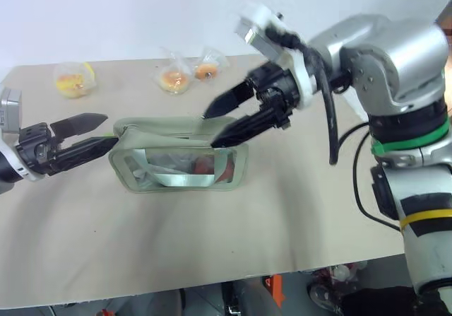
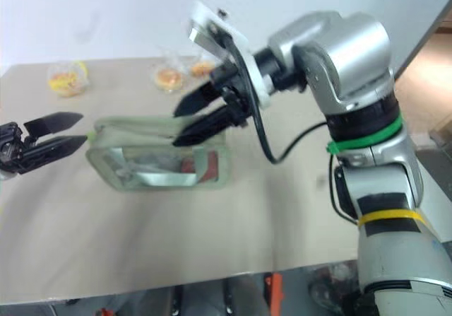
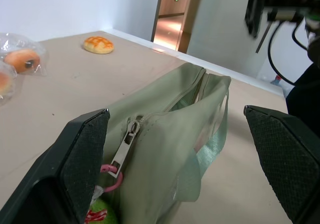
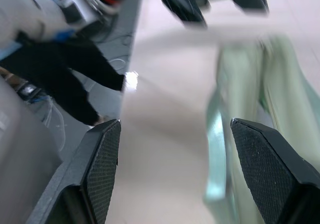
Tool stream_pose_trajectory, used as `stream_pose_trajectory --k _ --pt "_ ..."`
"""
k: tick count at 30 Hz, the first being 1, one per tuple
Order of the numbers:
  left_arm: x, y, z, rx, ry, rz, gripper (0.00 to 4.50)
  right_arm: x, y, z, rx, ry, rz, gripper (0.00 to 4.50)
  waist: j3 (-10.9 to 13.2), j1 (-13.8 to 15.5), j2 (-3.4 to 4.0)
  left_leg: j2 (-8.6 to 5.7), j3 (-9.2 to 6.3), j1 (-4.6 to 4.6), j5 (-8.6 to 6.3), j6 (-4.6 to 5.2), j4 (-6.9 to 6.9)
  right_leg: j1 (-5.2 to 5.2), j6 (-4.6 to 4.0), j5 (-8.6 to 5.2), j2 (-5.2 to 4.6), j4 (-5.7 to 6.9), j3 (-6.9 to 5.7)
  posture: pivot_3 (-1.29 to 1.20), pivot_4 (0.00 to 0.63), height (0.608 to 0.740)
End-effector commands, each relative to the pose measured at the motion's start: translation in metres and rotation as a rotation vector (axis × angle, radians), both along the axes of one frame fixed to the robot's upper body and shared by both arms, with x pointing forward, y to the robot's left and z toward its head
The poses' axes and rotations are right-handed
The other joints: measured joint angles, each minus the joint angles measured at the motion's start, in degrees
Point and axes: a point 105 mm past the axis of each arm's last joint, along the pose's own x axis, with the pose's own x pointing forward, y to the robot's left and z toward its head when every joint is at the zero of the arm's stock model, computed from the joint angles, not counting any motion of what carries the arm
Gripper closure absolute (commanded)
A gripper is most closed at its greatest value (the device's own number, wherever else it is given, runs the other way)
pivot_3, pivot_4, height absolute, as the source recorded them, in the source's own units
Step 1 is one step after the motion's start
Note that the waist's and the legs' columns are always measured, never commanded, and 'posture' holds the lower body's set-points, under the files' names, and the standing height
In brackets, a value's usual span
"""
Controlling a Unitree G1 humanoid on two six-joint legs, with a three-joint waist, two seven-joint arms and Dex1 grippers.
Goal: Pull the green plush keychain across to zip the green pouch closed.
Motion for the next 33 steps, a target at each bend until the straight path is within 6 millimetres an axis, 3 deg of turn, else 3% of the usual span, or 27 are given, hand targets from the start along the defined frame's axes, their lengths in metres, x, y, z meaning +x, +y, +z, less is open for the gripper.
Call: stream_pose_trajectory --k 1,5,9,19,33 --pt "-0.002 0.003 0.008 0.004 -0.036 -0.001 0.00 0.026 -0.026 -0.003 -0.024 -0.158 -0.170 0.87 0.0 0.0 0.05 0.01 -0.01 -0.01 0.00 0.00 0.01 -0.01 -0.01 0.01 0.01 0.02 -0.01 0.00 0.150 0.740" --pt "-0.005 0.007 0.006 0.004 -0.024 0.006 0.00 0.029 -0.056 -0.015 0.040 -0.166 -0.271 0.87 0.0 0.0 0.08 0.01 0.02 -0.04 0.00 0.00 -0.02 -0.06 -0.03 -0.02 0.08 0.02 0.05 0.00 0.150 0.740" --pt "-0.007 0.017 -0.002 0.015 0.016 0.039 0.00 0.018 -0.070 -0.034 0.108 -0.116 -0.330 0.87 0.0 -0.1 0.06 0.05 0.07 -0.05 -0.04 0.01 -0.13 -0.07 -0.04 -0.17 0.07 -0.01 0.13 0.00 0.150 0.740" --pt "-0.007 0.054 -0.022 0.025 0.112 0.155 0.00 0.019 -0.061 -0.047 0.208 -0.041 -0.411 0.87 0.1 -0.6 0.14 0.21 0.07 0.12 -0.04 0.02 -0.11 -0.05 -0.17 -0.03 0.27 0.03 0.10 0.00 0.150 0.740" --pt "-0.006 0.064 -0.039 0.002 0.161 0.204 0.00 0.009 -0.045 -0.070 0.223 0.025 -0.383 0.87 0.1 -0.6 0.12 0.37 0.15 0.05 -0.04 0.01 -0.14 -0.10 -0.21 -0.10 0.38 0.00 0.19 0.00 0.150 0.740"
